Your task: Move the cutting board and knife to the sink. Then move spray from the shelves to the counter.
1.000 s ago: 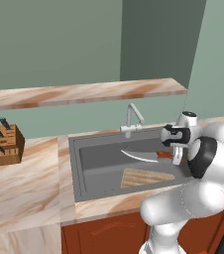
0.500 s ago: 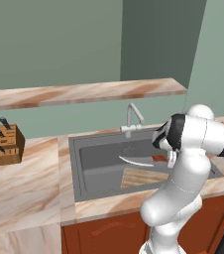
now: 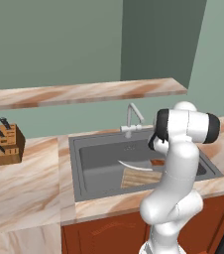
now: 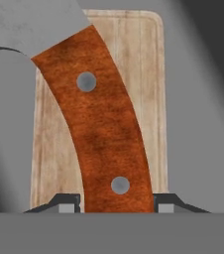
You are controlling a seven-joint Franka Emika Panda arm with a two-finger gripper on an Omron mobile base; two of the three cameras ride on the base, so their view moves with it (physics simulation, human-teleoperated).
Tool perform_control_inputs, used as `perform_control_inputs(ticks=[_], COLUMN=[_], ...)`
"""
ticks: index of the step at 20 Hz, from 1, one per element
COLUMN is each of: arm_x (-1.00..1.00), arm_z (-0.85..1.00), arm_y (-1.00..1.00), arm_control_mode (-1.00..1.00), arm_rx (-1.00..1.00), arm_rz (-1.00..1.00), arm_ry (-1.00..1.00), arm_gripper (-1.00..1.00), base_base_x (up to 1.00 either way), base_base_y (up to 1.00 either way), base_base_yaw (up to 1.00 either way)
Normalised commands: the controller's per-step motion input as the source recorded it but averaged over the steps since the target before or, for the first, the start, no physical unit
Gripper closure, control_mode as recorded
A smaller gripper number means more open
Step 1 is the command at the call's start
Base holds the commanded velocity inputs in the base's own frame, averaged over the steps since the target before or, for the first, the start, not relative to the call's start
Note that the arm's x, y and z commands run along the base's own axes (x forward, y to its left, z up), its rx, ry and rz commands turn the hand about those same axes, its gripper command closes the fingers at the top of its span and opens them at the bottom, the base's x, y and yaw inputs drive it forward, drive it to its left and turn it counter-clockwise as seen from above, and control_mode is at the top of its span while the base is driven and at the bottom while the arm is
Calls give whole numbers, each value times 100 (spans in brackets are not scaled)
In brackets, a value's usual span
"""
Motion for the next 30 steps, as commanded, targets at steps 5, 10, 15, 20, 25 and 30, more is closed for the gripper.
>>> perform_control_inputs(ticks=[5,10,15,20,25,30], arm_x=[6,5,12,8,0,0], arm_z=[-27,-28,-25,-3,0,36], arm_y=[0,0,0,0,0,0], arm_control_mode=[-100,-100,-100,-100,-100,-100], arm_rx=[0,0,0,0,0,-1], arm_rz=[0,0,0,0,0,-1], arm_ry=[0,3,1,1,0,-2], arm_gripper=[100,100,-100,-100,-100,-100], base_base_x=[0,0,0,0,0,0], base_base_y=[0,0,0,0,0,0], base_base_yaw=[0,0,0,0,0,0])
